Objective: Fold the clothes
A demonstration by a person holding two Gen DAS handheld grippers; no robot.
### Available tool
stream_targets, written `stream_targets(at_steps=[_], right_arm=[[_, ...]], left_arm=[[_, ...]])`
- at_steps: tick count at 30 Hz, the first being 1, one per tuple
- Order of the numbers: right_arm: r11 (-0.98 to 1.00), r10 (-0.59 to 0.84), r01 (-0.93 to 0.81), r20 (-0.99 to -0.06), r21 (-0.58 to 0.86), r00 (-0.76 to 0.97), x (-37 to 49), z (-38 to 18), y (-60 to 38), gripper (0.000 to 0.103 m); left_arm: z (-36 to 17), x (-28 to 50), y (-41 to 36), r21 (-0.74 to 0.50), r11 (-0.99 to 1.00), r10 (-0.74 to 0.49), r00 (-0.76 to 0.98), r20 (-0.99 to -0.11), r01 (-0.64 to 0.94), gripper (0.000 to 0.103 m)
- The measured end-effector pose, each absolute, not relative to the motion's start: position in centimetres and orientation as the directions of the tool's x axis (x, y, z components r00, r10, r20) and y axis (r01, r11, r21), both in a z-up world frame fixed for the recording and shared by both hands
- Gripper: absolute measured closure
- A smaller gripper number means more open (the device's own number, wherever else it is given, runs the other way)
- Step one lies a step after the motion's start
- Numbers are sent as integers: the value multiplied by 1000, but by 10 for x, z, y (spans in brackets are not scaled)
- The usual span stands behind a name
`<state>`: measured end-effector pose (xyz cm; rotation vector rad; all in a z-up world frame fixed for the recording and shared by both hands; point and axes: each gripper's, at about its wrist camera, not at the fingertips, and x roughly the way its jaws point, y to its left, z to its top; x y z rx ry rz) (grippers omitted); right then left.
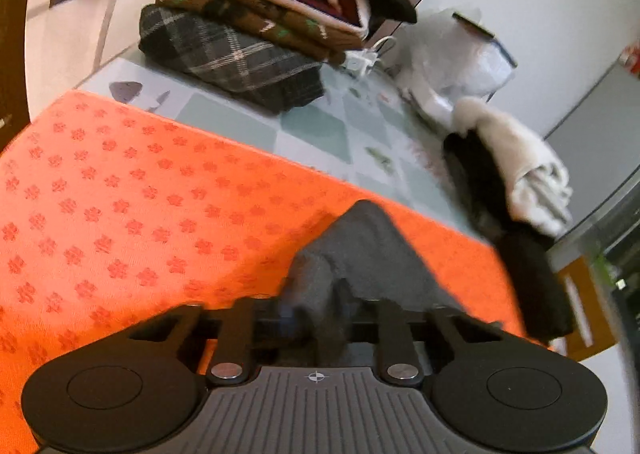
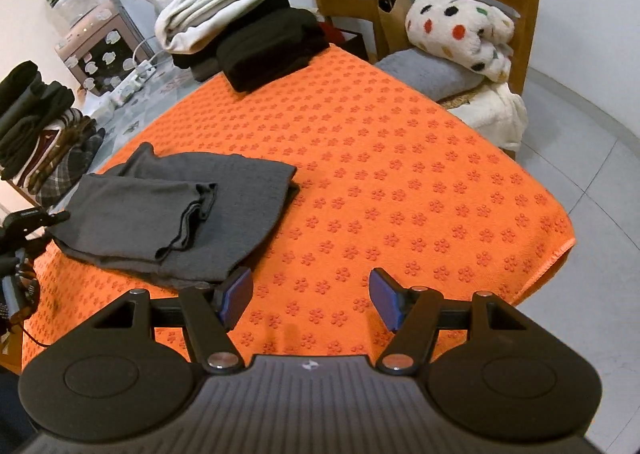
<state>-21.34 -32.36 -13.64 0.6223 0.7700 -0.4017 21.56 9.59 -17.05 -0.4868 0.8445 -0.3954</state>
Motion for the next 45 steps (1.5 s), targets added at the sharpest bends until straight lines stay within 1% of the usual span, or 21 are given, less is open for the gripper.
stream_targets(at_steps=[6, 8, 11, 17, 20, 23, 24, 25, 26, 28, 30, 32, 34, 37, 40, 43, 45], right_arm=[[761, -99, 528, -737, 377, 668, -208, -135, -328, 32], [765, -96, 522, -735, 377, 671, -205, -135, -329, 32], [769, -94, 514, -728, 381, 679, -202, -132, -330, 32], [778, -96, 491, -699, 391, 709, -193, -117, -330, 32], [790, -64, 441, -658, 426, 750, -183, -100, -329, 32], [829, -2, 348, -621, 437, 784, -159, -84, -322, 33], [848, 25, 308, -612, 431, 790, -148, -80, -317, 37], [861, 47, 276, -607, 428, 793, -138, -76, -313, 44], [873, 79, 235, -600, 427, 796, -124, -74, -308, 48], [881, 141, 171, -589, 441, 796, -100, -72, -300, 63], [876, 223, 97, -573, 473, 789, -69, -72, -290, 75], [870, 286, 36, -562, 492, 776, -38, -74, -278, 79], [856, 341, -8, -551, 518, 762, -7, -79, -264, 87], [846, 371, -23, -557, 533, 743, 41, -95, -246, 92], [852, 344, 23, -591, 524, 729, 83, -117, -234, 92], [838, 331, 73, -611, 540, 719, 105, -143, -232, 92], [827, 330, 98, -620, 553, 712, 115, -159, -233, 92]], left_arm=[[-142, 201, 86, -596, 777, -568, 636, -522, 204, 90], [-125, 191, 76, -597, 752, -613, 628, -479, 280, 90], [-99, 171, 54, -563, 713, -684, 590, -428, 418, 90], [-67, 127, 9, -528, 577, -816, 453, -358, 623, 90], [-61, 111, -1, -538, 550, -835, 428, -346, 639, 90], [-57, 104, 3, -536, 577, -816, 465, -343, 617, 90], [-55, 105, 7, -535, 593, -804, 486, -344, 602, 90], [-54, 107, 12, -534, 608, -791, 504, -347, 587, 90], [-52, 109, 16, -532, 623, -778, 522, -349, 573, 90], [-51, 115, 27, -535, 648, -754, 553, -355, 541, 90], [-50, 121, 36, -534, 672, -730, 579, -362, 513, 90], [-49, 126, 43, -530, 693, -707, 602, -371, 488, 90], [-48, 131, 45, -523, 711, -689, 616, -382, 470, 90], [-45, 130, 44, -505, 727, -673, 628, -391, 465, 90], [-40, 124, 40, -482, 735, -668, 633, -391, 477, 90], [-36, 115, 34, -447, 739, -669, 630, -395, 504, 90], [-38, 110, 28, -419, 742, -669, 617, -414, 523, 90]])
